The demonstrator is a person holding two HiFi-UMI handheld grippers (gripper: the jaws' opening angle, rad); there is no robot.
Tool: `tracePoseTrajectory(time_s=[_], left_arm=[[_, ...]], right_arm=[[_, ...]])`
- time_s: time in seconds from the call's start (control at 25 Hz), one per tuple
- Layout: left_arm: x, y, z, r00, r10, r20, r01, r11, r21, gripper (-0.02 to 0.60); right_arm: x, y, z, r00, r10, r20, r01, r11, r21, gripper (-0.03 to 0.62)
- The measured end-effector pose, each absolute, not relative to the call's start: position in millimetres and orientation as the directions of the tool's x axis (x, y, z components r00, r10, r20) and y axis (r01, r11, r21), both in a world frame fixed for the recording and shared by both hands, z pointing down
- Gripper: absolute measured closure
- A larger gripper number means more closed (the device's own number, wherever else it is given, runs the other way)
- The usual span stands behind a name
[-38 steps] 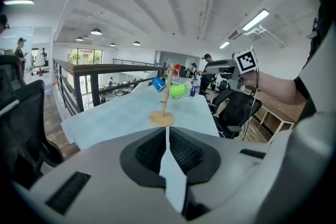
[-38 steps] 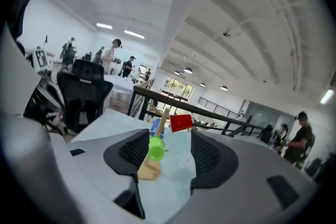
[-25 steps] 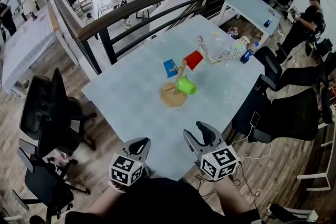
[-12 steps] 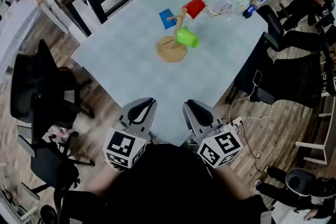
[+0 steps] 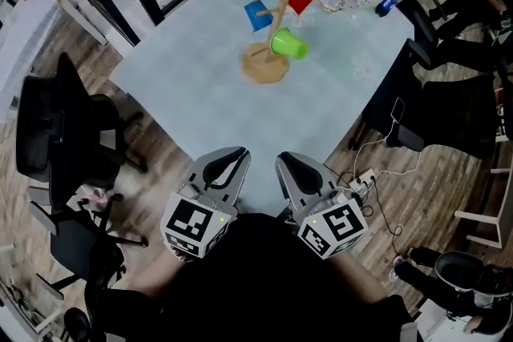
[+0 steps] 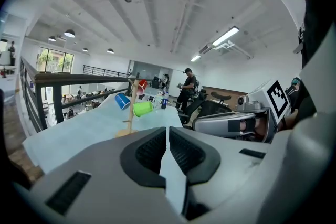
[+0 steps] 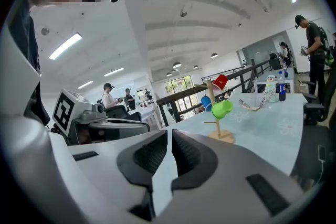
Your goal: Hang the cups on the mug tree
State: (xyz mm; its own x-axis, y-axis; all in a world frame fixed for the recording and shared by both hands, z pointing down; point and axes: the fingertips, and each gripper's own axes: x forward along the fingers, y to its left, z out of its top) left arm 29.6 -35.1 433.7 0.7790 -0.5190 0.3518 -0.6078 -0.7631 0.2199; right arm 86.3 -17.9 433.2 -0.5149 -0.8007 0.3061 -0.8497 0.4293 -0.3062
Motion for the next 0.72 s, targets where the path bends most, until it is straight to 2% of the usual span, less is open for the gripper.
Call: tracePoseTrajectory(time_s=[0.72], left_arm=[[23.0,-33.6,444.6,0.753,-0.535,0.382,-0.638,-0.737,0.225,0.555]], right_arm=[[77.9,-18.8,441.5,-0.553,-0.776,0.304,-0.826,0.465,-0.318,0.543]])
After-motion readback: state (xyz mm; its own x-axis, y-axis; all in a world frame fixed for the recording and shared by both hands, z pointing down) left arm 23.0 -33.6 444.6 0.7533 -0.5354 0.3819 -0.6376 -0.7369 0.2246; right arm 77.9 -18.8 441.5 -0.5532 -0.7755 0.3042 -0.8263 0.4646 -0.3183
